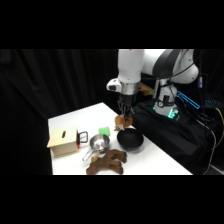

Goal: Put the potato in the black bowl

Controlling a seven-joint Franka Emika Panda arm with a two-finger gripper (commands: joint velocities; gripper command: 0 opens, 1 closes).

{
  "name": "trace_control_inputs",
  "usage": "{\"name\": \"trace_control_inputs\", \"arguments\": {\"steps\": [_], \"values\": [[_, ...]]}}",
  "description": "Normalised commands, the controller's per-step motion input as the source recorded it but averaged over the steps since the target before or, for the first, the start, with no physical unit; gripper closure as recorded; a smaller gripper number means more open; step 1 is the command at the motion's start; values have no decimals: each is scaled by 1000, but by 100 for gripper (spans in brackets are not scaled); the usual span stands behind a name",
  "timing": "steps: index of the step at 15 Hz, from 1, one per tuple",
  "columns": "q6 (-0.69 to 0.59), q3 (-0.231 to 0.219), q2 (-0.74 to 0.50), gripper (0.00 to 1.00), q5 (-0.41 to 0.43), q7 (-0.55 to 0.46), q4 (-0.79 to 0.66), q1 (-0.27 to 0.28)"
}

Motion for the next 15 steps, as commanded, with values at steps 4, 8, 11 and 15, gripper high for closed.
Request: {"name": "trace_control_inputs", "arguments": {"steps": [4, 8, 11, 15], "values": [[435, 95, -67, 94, -52, 119, -302, -7], [400, 26, 82, 94, -70, 64, -181, -42], [365, -5, 147, 62, -45, 4, -91, -33], [175, -45, 51, 37, -43, -27, -16, -26]]}}
